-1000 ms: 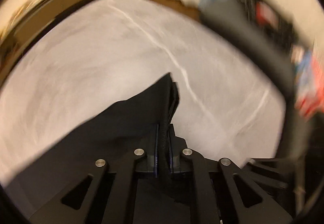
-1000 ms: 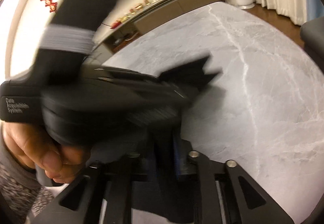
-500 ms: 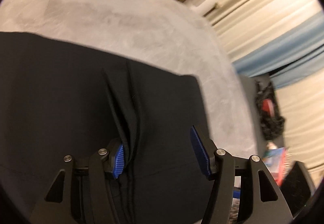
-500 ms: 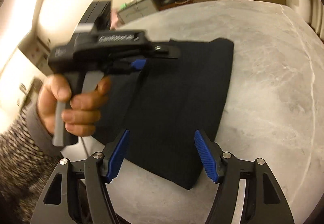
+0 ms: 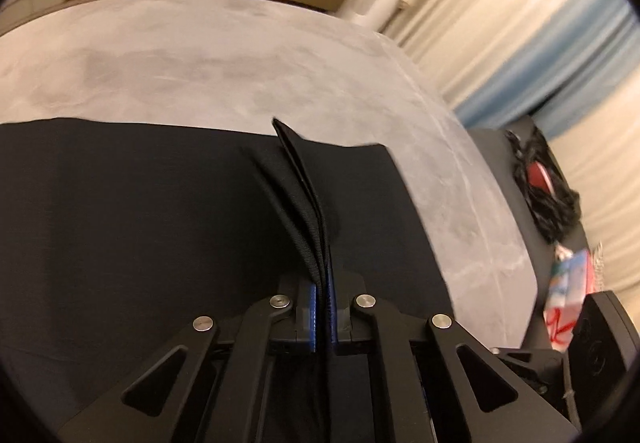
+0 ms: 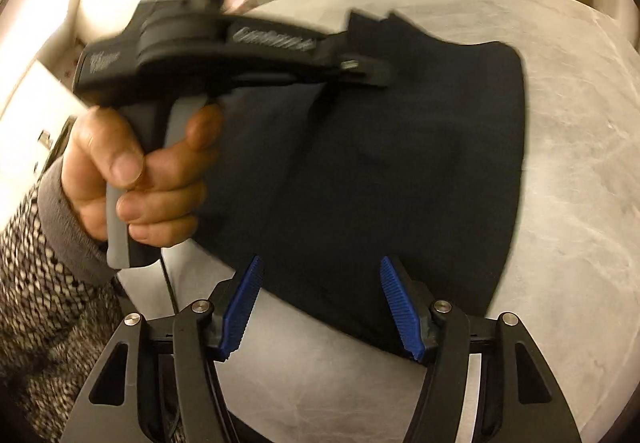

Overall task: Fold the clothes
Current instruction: 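Lift the jacket edge with the left gripper and fold it toward the right gripper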

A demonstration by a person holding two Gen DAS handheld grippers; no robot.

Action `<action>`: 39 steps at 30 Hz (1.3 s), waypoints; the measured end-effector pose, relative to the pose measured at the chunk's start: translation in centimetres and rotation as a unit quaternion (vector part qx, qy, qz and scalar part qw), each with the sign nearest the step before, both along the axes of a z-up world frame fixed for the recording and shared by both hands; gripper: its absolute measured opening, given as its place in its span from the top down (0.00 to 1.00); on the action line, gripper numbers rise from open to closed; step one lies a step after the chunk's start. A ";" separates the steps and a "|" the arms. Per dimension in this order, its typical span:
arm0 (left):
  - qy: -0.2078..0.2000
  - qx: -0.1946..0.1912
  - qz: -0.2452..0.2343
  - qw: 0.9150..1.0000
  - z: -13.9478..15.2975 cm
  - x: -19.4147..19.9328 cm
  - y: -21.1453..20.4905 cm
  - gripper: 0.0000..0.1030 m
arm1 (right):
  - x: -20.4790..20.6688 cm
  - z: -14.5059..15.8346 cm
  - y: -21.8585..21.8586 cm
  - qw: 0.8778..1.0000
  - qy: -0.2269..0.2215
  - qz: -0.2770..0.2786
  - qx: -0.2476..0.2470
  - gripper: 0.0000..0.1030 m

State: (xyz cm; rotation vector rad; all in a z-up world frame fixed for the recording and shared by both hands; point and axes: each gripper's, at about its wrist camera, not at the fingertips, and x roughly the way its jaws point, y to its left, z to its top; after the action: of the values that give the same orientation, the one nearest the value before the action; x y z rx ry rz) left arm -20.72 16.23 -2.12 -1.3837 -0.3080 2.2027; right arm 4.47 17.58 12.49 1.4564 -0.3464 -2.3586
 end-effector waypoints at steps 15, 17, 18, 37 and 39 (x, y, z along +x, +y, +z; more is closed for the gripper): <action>0.007 -0.110 -0.017 0.994 1.3 4.1 -1.1 0.66 | -2.1 -0.1 2.9 0.995 -0.010 -0.095 -0.019 0.41; 0.006 -0.112 -0.008 0.994 1.9 4.2 -1.3 0.67 | -2.3 -0.3 2.9 0.993 -0.011 -0.112 -0.017 0.41; 0.006 -0.109 0.001 0.994 2.7 4.2 -1.6 0.69 | -2.0 -0.4 3.0 0.991 -0.010 -0.132 -0.017 0.41; 0.034 -0.210 -0.164 0.963 5.9 4.0 12.0 0.88 | -3.0 0.8 1.0 0.979 0.041 -0.195 -0.034 0.65; 0.049 -0.160 -0.137 0.976 8.7 4.7 7.7 0.89 | -3.1 1.0 1.3 0.979 0.050 -0.191 -0.059 0.64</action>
State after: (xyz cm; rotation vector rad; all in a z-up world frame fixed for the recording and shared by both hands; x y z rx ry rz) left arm -16.05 23.94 6.56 -1.3753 0.2715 2.1398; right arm 1.32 18.83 13.53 1.3027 -0.7866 -2.6401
